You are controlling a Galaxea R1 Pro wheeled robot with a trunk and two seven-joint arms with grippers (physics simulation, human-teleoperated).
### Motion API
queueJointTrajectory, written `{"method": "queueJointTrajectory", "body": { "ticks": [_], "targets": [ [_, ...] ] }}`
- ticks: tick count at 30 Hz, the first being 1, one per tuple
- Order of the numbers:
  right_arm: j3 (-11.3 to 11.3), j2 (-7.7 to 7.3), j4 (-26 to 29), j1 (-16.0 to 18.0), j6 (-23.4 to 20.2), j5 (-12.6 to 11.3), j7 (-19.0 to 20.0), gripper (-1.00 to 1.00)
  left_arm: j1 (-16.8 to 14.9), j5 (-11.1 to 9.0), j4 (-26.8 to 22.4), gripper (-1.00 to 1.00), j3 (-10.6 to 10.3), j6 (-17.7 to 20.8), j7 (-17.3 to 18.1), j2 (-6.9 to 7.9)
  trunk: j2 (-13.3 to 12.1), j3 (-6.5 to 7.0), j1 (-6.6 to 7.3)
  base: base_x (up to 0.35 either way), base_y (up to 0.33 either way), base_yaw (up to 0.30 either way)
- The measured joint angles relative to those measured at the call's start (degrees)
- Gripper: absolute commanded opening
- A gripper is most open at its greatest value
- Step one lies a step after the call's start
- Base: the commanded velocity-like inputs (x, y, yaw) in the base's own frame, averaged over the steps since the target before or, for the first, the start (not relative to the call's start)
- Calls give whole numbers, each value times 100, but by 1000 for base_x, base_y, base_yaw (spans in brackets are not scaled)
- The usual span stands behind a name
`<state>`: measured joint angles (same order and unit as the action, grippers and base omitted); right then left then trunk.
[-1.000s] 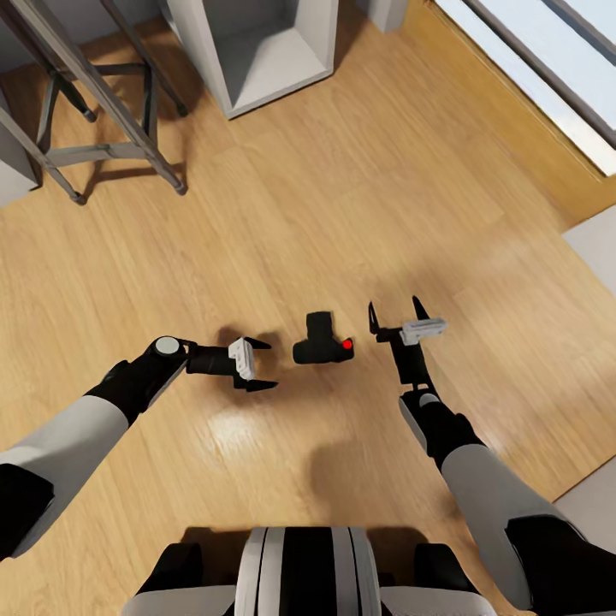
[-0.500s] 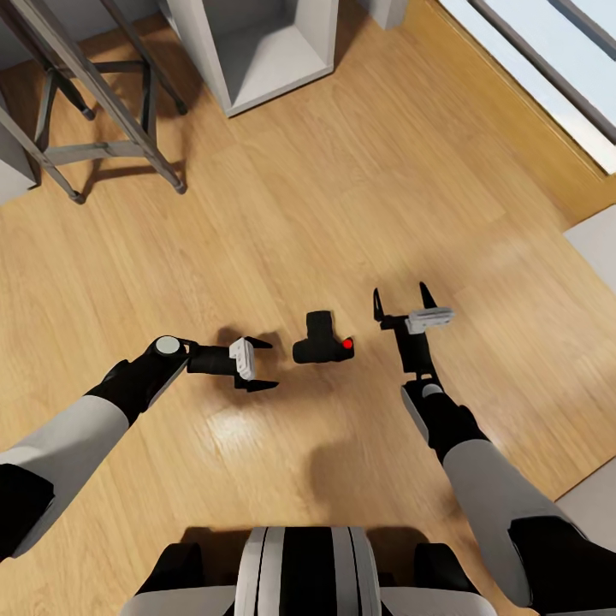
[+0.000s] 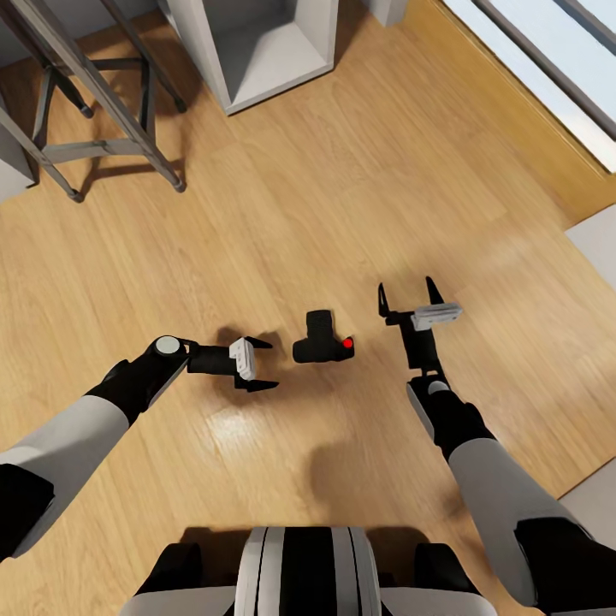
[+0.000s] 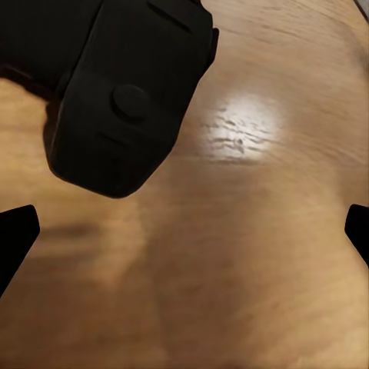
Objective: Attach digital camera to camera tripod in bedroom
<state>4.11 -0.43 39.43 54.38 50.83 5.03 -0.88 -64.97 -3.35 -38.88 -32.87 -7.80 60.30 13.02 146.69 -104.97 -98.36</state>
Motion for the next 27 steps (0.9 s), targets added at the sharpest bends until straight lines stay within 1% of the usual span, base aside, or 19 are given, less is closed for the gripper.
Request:
{"method": "queueJointTrajectory", "body": {
  "ticks": [10,24,27],
  "targets": [
    [8,-9,6,0,15,7,0,100,0,0,0,100,0,1,0,0,12,0,-23,0,0,0],
    [28,-15,6,-11,266,11,0,100,0,0,-6,100,-3,1,11,-3,12,0,-23,0,0,0],
    [24,-20,-5,-31,289,1,-4,100,0,0,-16,100,-8,17,19,-42,12,0,-23,0,0,0]
  ]
}}
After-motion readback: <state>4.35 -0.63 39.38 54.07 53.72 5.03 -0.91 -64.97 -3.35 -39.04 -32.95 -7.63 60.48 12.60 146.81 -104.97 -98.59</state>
